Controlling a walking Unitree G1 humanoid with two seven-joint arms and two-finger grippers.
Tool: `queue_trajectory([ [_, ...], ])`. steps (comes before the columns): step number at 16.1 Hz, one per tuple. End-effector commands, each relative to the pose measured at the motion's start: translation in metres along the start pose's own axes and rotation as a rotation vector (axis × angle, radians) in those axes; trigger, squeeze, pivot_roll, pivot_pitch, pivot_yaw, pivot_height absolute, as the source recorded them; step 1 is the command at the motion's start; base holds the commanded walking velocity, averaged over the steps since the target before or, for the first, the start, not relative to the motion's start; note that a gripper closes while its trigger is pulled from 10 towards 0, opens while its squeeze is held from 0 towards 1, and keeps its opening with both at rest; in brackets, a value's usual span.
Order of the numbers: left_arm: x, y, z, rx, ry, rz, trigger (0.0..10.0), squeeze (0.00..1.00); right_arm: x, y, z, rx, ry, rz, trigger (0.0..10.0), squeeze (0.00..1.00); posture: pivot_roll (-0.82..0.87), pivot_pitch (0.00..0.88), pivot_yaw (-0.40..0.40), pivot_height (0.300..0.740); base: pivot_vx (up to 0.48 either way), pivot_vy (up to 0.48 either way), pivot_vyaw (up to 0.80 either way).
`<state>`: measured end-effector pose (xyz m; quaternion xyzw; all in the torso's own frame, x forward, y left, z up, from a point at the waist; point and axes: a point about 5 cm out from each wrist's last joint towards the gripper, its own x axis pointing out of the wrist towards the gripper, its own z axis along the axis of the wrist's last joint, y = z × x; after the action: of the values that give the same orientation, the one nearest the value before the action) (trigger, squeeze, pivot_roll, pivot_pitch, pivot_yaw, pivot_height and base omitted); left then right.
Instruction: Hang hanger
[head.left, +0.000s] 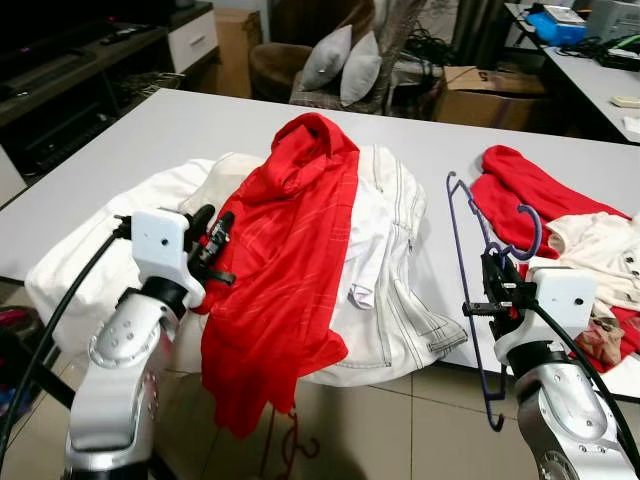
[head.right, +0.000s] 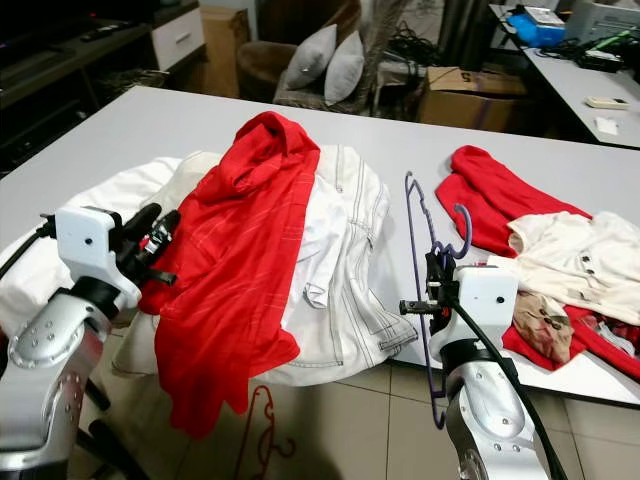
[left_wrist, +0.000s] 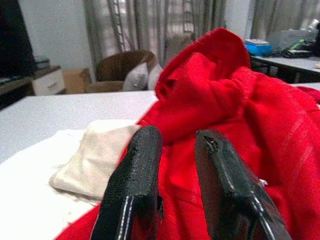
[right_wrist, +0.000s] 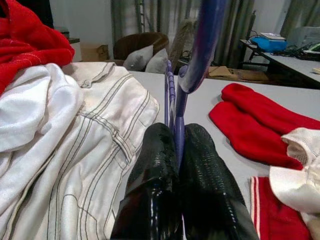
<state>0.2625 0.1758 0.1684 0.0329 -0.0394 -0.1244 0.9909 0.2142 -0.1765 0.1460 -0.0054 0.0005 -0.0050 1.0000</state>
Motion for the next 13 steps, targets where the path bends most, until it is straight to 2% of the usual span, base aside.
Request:
queue_trajectory([
  [1, -0.001, -0.006, 0.001, 0.007, 0.015, -0.007, 10.0, 0.00, -0.002, 0.003, 0.000, 0.007, 0.010, 0.013, 10.0, 0.00, 0.03, 0.000, 0.004, 0.740, 0.000, 0.000, 0.00],
  [6, -0.003, -0.013, -0.008, -0.001, 0.080, -0.036, 10.0, 0.00, -0.010, 0.000, -0.004, 0.005, 0.034, -0.026, 10.0, 0.00, 0.01, 0.000, 0.041, 0.740, 0.000, 0.000, 0.00],
  [10, -0.006, -0.019, -0.014, -0.017, 0.109, -0.030, 10.0, 0.00, -0.008, -0.004, -0.008, -0.006, 0.052, -0.028, 10.0, 0.00, 0.02, 0.000, 0.017, 0.740, 0.000, 0.000, 0.00],
  [13, -0.007, -0.021, -0.014, -0.005, 0.116, -0.033, 10.0, 0.00, -0.005, -0.001, -0.008, -0.016, 0.055, -0.008, 10.0, 0.00, 0.02, 0.000, 0.007, 0.740, -0.308, 0.000, 0.00],
])
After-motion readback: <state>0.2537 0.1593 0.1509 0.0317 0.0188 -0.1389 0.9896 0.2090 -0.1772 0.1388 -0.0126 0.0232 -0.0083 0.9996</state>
